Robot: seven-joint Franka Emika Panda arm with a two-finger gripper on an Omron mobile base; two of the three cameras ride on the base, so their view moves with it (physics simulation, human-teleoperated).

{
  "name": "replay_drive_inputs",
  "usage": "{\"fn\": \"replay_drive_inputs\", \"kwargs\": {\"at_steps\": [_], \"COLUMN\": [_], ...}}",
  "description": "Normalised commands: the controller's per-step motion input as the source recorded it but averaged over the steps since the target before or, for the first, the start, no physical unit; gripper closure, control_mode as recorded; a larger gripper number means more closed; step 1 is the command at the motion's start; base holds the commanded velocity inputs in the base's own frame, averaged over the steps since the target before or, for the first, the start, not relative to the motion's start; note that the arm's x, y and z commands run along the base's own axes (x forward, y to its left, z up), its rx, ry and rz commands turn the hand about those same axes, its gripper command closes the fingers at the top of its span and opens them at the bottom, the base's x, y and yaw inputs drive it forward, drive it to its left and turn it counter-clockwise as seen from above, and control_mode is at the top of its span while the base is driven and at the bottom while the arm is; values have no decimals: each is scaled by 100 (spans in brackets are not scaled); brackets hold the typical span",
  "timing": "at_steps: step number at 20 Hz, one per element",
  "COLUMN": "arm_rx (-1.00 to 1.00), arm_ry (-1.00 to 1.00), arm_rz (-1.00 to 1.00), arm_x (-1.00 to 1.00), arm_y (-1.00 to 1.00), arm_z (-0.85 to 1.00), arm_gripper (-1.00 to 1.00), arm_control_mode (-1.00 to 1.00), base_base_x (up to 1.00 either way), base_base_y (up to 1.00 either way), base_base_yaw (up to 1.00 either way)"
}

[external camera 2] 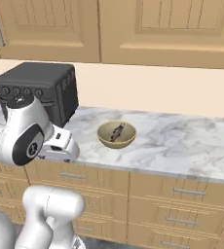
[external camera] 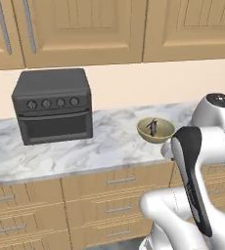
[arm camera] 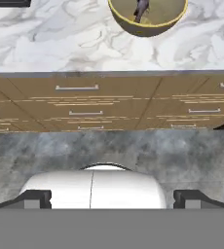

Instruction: Take the fish, mushroom, and peach from the freezer and place them in the bowl on the counter.

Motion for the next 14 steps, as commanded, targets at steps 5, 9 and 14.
{"fn": "replay_drive_inputs", "kwargs": {"at_steps": [5, 9, 14], "arm_rx": [0, 0, 0], "arm_ry": [0, 0, 0], "arm_rz": [0, 0, 0], "arm_x": [0, 0, 0], "arm_y": [0, 0, 0], "arm_z": [0, 0, 0], "arm_gripper": [-100, -100, -100], "arm_control_mode": [100, 100, 100], "base_base_x": [-82, -99, -85], "base_base_y": [100, 100, 100], "base_base_yaw": [22, 28, 25]}}
